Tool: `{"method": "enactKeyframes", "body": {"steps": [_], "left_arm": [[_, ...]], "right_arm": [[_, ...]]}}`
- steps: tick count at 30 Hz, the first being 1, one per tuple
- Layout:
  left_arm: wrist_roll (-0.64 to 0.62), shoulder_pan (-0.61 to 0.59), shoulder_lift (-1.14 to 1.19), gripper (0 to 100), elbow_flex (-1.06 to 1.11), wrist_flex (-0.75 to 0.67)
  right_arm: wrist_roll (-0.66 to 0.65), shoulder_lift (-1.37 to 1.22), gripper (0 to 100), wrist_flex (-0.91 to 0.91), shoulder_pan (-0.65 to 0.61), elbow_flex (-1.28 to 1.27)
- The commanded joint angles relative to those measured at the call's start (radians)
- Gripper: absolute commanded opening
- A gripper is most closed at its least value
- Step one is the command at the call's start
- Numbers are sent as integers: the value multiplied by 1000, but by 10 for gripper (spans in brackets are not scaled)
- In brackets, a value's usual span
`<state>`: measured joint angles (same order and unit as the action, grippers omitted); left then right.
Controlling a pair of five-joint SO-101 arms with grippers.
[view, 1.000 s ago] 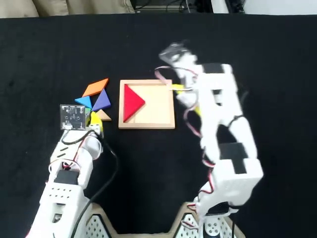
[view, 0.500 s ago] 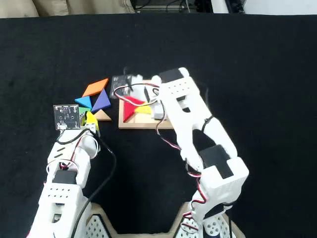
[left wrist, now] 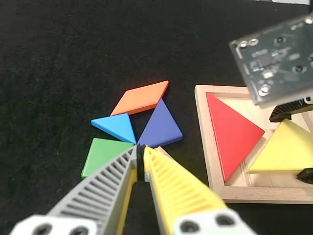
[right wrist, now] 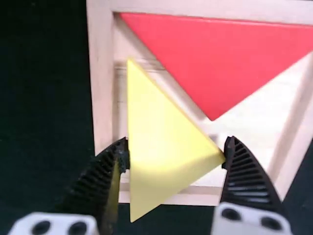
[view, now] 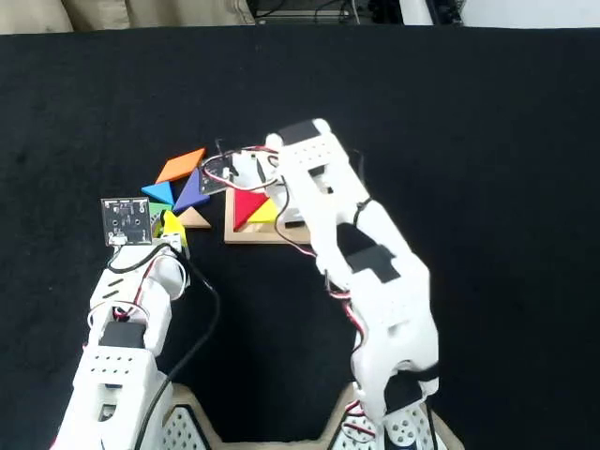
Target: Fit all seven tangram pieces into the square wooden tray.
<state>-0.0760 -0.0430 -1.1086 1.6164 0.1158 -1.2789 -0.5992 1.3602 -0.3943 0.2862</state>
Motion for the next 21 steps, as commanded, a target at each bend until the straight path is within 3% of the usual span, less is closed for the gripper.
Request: {"method": "enactKeyframes", "body": {"steps": [1,10,16,21], "left_arm": [[-8,-2,-14,39,-36,-23],[-8,-1,-14,39,-36,-23],[-8,-1,-14,39,-38,-25],[-8,-1,-14,39,-38,-25]], "right_arm": [[40,-12,247,48,-23,93],[158,-36,259,54,-34,91],[193,-33,459,68,-52,93],[150,-21,419,115,-68,122]]}}
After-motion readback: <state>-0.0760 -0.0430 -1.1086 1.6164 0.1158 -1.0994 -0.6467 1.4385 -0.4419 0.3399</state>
